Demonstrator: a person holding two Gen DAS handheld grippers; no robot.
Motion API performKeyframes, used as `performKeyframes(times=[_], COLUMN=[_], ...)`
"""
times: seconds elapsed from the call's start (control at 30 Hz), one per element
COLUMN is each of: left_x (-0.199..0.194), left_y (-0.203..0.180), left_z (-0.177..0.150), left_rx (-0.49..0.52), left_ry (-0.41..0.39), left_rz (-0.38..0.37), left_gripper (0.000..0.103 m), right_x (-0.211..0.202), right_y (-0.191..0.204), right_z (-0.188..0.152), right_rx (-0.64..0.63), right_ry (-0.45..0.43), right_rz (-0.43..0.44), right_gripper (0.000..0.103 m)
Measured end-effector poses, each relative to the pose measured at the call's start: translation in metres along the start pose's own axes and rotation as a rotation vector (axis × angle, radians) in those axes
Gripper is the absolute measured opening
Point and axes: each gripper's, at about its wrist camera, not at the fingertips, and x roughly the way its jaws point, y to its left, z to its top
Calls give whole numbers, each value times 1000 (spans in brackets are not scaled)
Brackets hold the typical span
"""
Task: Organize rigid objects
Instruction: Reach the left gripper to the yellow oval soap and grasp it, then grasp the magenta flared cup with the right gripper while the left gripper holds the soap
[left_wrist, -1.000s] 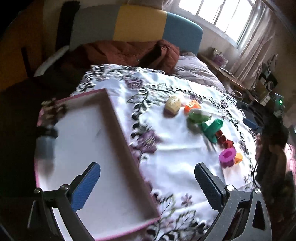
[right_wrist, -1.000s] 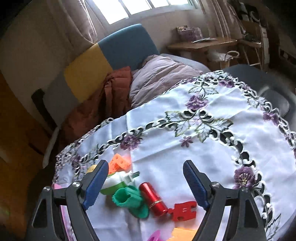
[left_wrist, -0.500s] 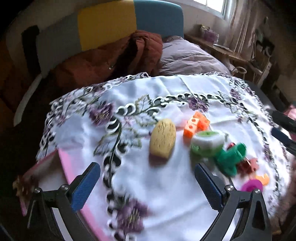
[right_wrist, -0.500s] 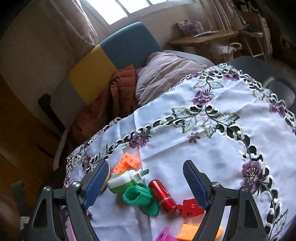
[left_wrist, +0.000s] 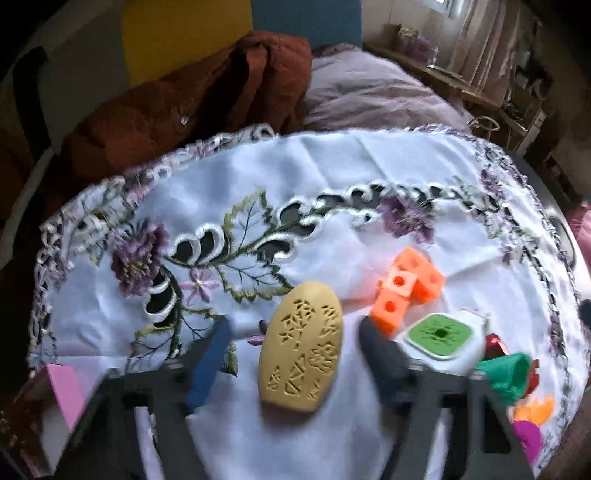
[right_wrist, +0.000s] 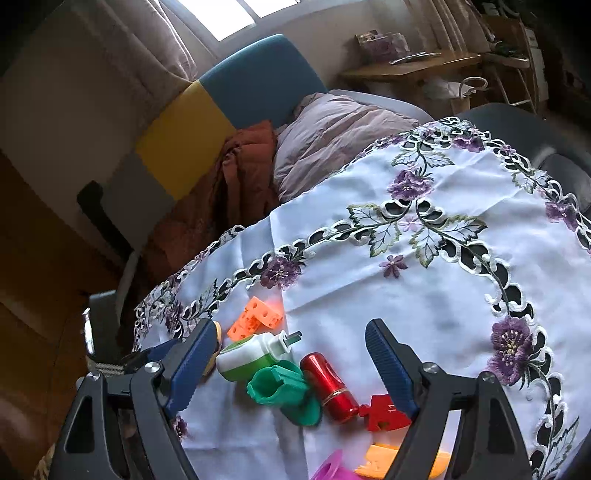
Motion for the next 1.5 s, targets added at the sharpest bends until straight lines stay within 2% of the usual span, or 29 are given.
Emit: performKeyframes(times=[0.03,0.07,0.23,0.4,0.57,0.7,0.77,0.83,1.0,1.03,1.13,1.3,1.5], left_x=[5,1,-24,-54,-81,-90,-84,-86,-84,-84,-83,-84,-85], left_y=[1,0,5,-4,-37,-58,-59,-62,-62,-63,-65,-62,-61], left_z=[-3,-6,-35,-87,-141,-176,-186,-193,-199,-200,-201,-205,-207], left_rx=[-4,14,-51,-102,-15,48,35,44,44,54,74,82,74], left_ry=[12,-26,-62,-60,-103,-126,-97,-148,-188,-195,-208,-229,-246], left_rz=[-5,5,-37,-76,-69,-78,-91,-79,-89,-84,-73,-83,-90], left_gripper=[49,43,44,44,44,44,44,44,44,44,44,44,44], right_x=[0,1,-2,-3,0,10,14,14,0,0,8,-7,-11], right_y=[-1,-1,-7,-14,-19,-15,-11,-8,-16,-19,-25,-12,10], right_z=[0,0,3,4,4,0,-3,-4,0,0,-3,-15,-49], right_rx=[0,1,22,55,74,52,28,7,45,65,80,-104,-334], right_ry=[0,0,-17,-20,4,60,86,88,37,47,158,244,406], right_rz=[-6,-11,-24,-28,-18,10,22,29,61,61,42,-46,-71], right_gripper=[84,84,84,84,84,84,84,84,83,82,79,79,79])
